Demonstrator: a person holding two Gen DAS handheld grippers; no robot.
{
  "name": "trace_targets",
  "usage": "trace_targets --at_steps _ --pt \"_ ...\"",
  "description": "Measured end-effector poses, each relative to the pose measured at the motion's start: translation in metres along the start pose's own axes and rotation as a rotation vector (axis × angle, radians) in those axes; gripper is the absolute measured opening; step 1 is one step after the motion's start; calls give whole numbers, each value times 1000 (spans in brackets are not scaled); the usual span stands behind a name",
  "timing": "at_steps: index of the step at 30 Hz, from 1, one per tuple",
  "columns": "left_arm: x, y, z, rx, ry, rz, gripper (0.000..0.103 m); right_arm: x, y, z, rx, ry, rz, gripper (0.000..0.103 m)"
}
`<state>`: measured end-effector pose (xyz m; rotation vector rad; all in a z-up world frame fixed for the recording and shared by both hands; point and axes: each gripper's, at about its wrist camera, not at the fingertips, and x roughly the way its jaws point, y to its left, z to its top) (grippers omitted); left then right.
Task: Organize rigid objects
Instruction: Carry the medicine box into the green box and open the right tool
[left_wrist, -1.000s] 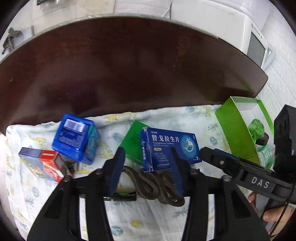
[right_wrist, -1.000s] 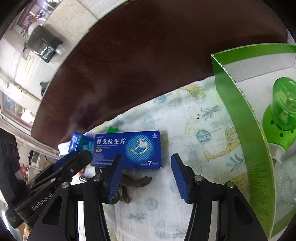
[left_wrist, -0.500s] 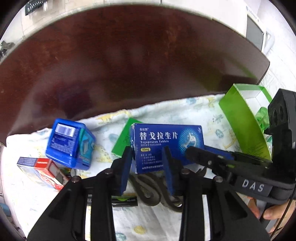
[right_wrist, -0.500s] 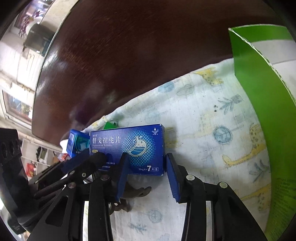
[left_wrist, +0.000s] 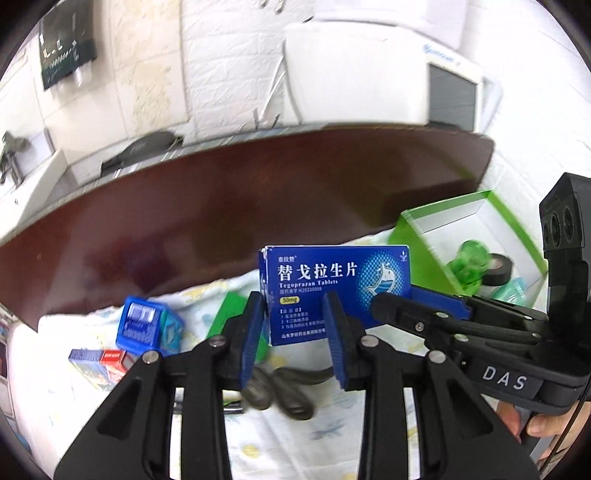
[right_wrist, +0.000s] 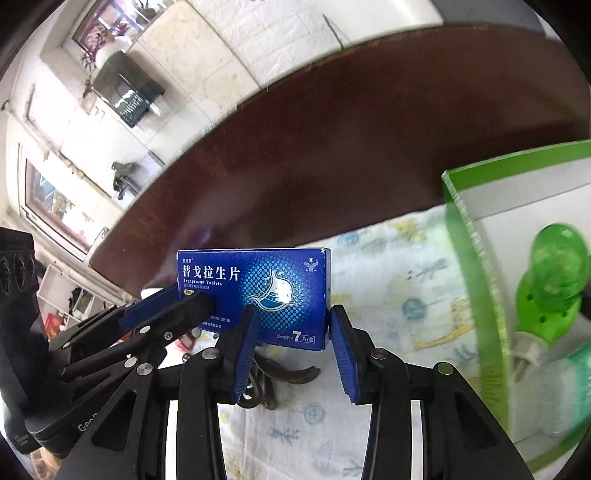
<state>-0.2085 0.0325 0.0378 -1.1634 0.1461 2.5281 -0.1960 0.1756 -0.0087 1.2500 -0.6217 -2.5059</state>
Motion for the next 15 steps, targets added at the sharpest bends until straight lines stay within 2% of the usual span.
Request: trace_targets --at_steps 8,15 --pt "-11 -53 22 83 -45 -36 32 -60 -31 12 13 -100 -28 42" --pt "-7 -98 38 140 -59 -86 32 -95 -64 21 51 -166 -63 42"
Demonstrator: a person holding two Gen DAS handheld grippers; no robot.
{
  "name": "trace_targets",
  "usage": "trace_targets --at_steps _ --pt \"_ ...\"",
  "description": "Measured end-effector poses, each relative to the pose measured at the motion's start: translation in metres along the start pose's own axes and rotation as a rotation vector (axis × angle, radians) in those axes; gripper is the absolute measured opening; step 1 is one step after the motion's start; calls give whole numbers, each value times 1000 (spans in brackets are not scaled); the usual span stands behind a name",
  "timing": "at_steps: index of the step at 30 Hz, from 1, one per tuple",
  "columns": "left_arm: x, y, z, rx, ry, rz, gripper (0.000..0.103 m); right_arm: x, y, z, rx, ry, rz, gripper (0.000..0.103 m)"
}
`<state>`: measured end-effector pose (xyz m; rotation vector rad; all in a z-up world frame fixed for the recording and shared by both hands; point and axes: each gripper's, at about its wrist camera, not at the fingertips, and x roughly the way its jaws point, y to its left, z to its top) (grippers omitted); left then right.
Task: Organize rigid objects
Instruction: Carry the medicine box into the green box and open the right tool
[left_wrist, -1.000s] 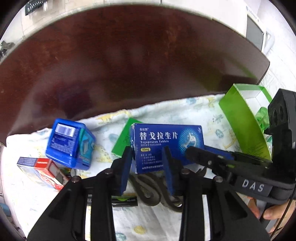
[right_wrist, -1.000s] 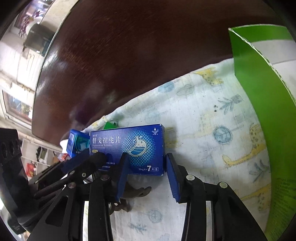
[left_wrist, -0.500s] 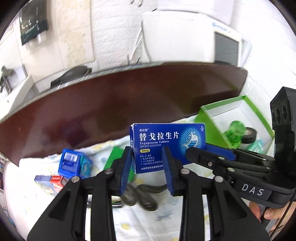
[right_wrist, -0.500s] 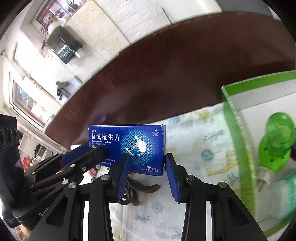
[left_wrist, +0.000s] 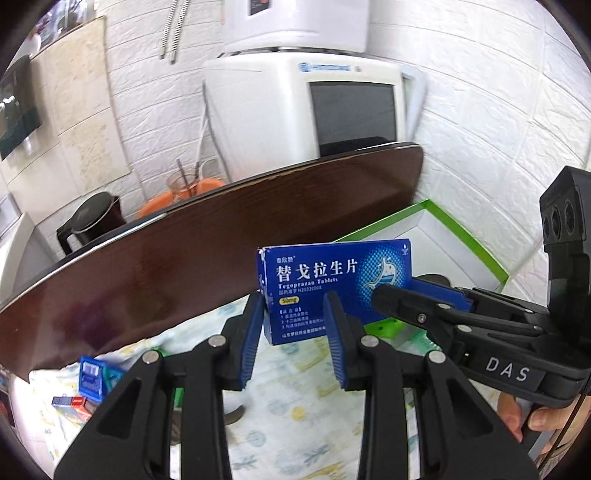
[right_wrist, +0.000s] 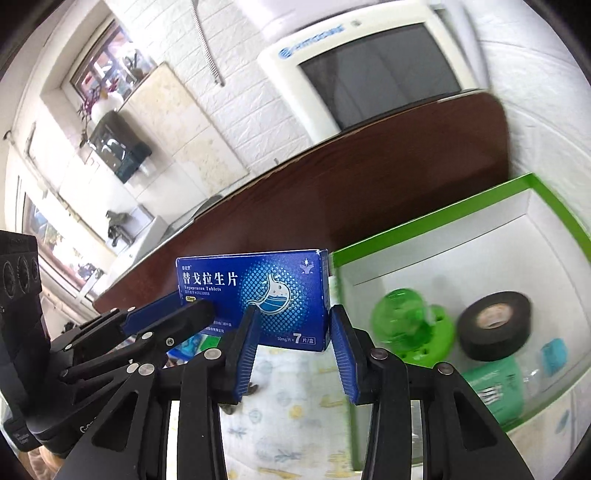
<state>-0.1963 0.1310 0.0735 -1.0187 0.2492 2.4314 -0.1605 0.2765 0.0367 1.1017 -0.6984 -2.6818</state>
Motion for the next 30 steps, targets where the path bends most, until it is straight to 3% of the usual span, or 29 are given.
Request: trace_targets --at_steps 12,20,30 --pt "52 -62 25 56 50 -49 32 -20 -69 28 34 -43 -90 42" --pt "93 -63 27 31 118 -77 32 -3 -102 35 54 -16 -115 42" --pt "117 -49 25 17 162 -67 32 30 -109 38 65 32 -119 42"
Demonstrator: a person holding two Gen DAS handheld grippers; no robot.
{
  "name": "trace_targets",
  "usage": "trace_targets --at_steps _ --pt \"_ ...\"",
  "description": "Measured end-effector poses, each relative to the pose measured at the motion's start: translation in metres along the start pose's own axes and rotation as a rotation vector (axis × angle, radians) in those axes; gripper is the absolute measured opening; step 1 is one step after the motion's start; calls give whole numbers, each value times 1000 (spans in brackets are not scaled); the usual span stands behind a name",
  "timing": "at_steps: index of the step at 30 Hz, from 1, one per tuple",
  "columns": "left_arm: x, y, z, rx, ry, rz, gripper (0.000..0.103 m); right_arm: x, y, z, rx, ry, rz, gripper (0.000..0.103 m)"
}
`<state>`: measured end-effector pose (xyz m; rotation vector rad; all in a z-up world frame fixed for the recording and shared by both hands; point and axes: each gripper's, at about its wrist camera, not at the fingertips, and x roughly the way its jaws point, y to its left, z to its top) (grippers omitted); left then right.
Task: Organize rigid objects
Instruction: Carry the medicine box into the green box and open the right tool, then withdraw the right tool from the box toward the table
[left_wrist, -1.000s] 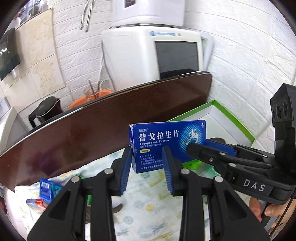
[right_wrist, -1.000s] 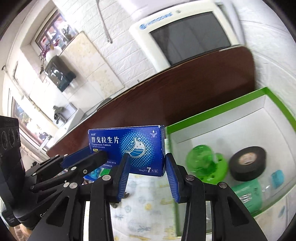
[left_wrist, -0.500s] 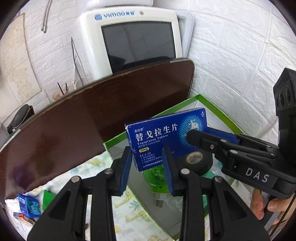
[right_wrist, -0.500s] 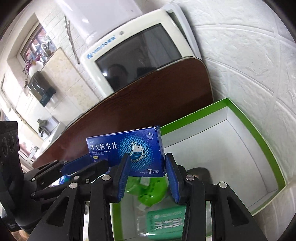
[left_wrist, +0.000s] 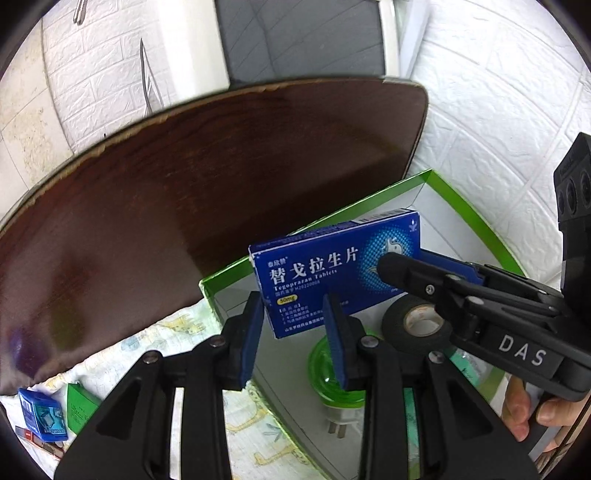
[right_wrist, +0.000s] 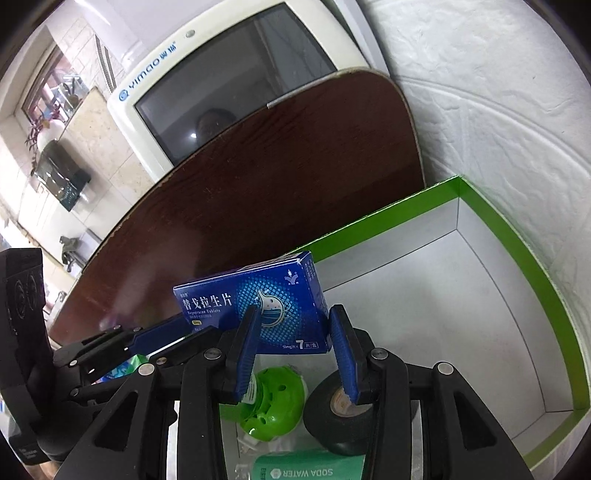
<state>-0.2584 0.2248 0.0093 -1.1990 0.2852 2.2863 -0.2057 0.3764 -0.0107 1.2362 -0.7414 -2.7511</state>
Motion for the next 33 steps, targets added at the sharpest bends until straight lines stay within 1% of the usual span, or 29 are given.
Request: trace_targets --at_steps 4,11,16,19,20,21,23,26,29,33 --pt "6 5 -5 -5 22 1 32 12 1 -3 4 26 -3 41" --pt "1 10 -8 -17 23 -10 32 23 6 -6 17 63 -16 42" --pt "-12 8 -14 -15 9 -15 33 17 8 -7 21 57 -18 42" --pt "-20 15 -22 -21 -2 -19 33 11 11 -7 21 50 -23 42" --pt "-23 16 -24 -22 -6 -8 37 9 12 -7 24 47 -24 42" --pt "-30 18 -27 -22 -14 10 42 5 13 -8 25 40 -22 42" --pt "-40 19 -30 -13 -44 34 49 -3 17 -8 23 25 -17 42" --pt "-56 29 -37 -19 -74 56 51 -16 28 -8 10 0 -4 42" --pt "-74 47 -45 -47 -91 77 51 -27 40 -7 -16 -18 17 42" --pt "-96 75 -60 -78 -120 133 51 -35 73 -7 -84 -23 57 41"
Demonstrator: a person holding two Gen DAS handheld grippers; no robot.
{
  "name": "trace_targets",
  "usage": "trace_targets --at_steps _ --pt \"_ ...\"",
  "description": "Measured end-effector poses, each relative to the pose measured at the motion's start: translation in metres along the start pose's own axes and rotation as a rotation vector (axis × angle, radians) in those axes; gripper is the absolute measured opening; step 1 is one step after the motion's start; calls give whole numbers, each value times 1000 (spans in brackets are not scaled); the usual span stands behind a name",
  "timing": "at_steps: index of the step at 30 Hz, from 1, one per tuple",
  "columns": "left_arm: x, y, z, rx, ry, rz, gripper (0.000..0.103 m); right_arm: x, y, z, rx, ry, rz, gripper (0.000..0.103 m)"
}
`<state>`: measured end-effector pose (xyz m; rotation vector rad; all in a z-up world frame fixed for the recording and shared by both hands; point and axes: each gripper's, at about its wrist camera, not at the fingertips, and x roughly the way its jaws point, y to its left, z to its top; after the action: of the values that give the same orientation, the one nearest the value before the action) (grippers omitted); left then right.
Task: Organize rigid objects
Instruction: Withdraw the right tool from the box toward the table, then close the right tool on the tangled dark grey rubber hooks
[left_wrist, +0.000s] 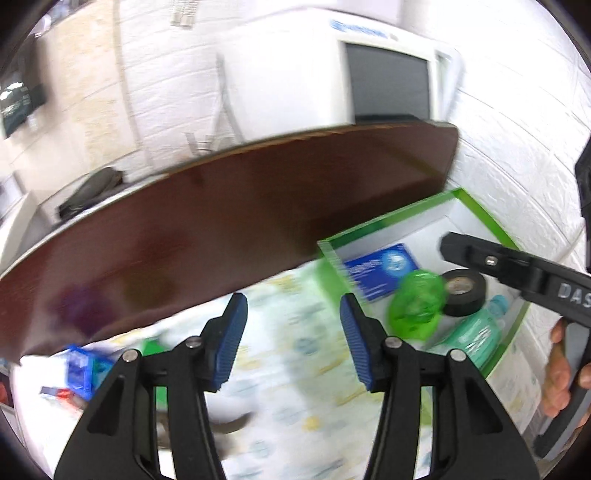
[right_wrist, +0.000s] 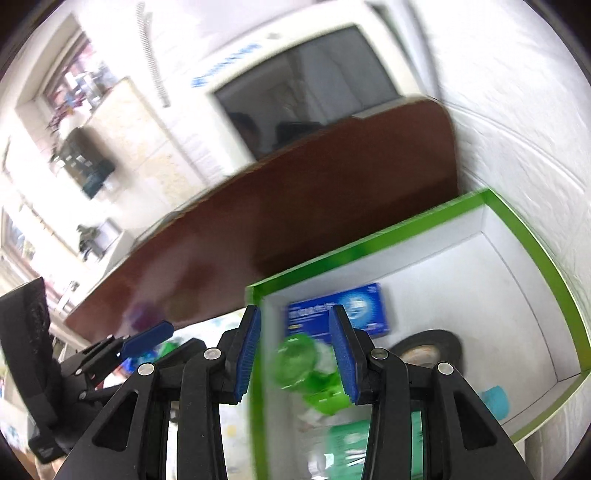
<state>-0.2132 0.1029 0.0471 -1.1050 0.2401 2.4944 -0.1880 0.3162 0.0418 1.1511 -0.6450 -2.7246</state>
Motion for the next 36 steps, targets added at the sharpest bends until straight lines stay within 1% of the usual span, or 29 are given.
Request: trace_targets --at_steps 4,7,11,14,17,20,22,24,26,28,31,36 --pt "-16 35 -16 -40 -17 60 51 -7 27 -14 -65 18 38 41" --pt "-26 64 -32 -90 -23 101 51 4 53 -24 -116 46 65 41" --pt "-33 97 -55 -154 -13 125 50 19 87 -43 -175 99 97 41" --pt "-36 113 -74 -172 3 141 50 34 108 -59 -217 145 105 41" --pt "-35 123 -93 -178 23 129 50 52 127 -77 -270 195 108 41" --pt "-26 127 -106 -186 46 118 50 70 142 -97 -319 253 97 41" --pt "-20 130 -114 -197 57 101 49 80 144 -108 -305 288 78 41" --pt "-12 133 -121 -195 64 72 49 88 139 -118 -264 307 74 41" --pt "-4 135 -127 -176 67 49 49 92 134 -126 -256 309 71 41" --pt "2 135 -130 -155 67 40 49 94 130 -132 -286 302 60 42" --pt "7 135 -133 -151 63 14 49 100 132 -141 -346 302 31 42" --pt "16 137 -134 -132 75 24 49 112 136 -149 -408 291 -11 42"
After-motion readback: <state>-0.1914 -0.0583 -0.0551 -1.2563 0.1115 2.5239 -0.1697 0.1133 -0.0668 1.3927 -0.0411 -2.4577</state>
